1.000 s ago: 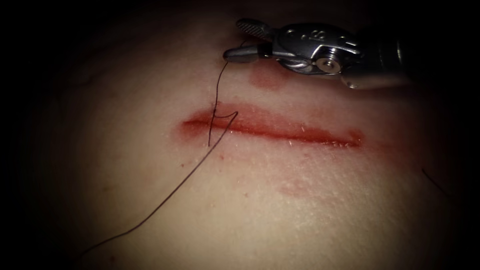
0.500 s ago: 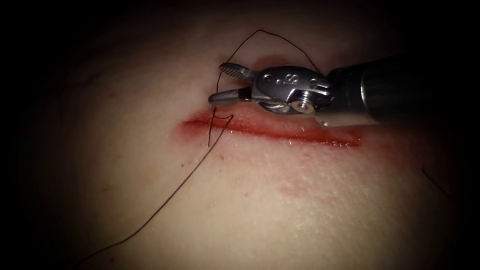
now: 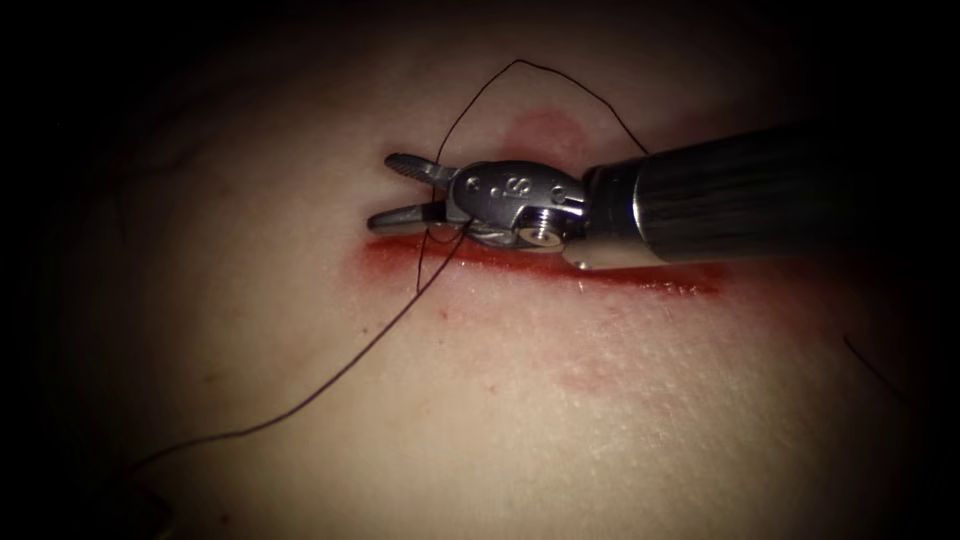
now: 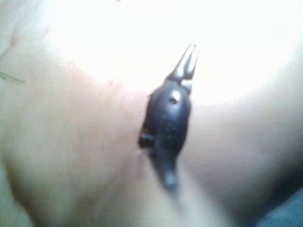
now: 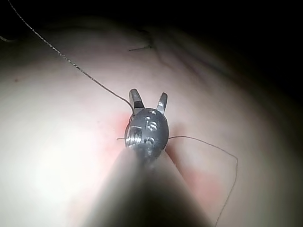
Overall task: Wound Closure
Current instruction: Use the left gripper to wrap the long suture end once around the right gripper.
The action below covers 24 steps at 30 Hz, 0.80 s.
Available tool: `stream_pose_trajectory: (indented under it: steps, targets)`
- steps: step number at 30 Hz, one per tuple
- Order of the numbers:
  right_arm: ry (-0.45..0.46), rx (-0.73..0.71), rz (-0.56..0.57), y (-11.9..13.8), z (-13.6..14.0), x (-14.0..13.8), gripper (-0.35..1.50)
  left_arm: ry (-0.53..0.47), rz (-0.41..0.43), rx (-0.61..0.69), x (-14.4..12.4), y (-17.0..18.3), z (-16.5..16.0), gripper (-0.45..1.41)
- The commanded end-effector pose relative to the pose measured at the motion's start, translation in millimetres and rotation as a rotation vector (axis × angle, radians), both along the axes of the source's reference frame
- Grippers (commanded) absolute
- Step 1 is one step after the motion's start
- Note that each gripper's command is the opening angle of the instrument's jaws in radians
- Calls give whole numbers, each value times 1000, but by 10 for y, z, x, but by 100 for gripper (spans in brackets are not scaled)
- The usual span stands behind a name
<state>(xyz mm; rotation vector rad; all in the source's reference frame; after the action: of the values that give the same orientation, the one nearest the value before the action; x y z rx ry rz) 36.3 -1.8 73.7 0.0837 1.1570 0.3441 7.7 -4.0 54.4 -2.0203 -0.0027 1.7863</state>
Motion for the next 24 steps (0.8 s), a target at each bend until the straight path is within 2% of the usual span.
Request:
stream_pose_trajectory:
  steps: [1,5,6,7,10,18,24]
  targets:
    - [12,10,-9,-19,12,9,130,-24,-26,-1,-16,11,10,-35]
    - [25,16,-21,-35,12,11,128,-55,-83,-19,-31,46,11,-35]
    - [27,20,-21,-38,11,12,128,-55,-115,-24,-35,66,12,-35]
    - [27,20,-21,-38,11,12,128,-55,-115,-24,-35,66,12,-35]
    - [30,23,-22,-45,7,16,128,-54,-189,-37,-40,114,16,-35]
    - [44,45,-39,-60,5,22,126,-50,-256,-62,-56,163,32,-35]
    - [67,62,-91,-75,3,27,126,-6,-297,-81,-91,183,63,-35]
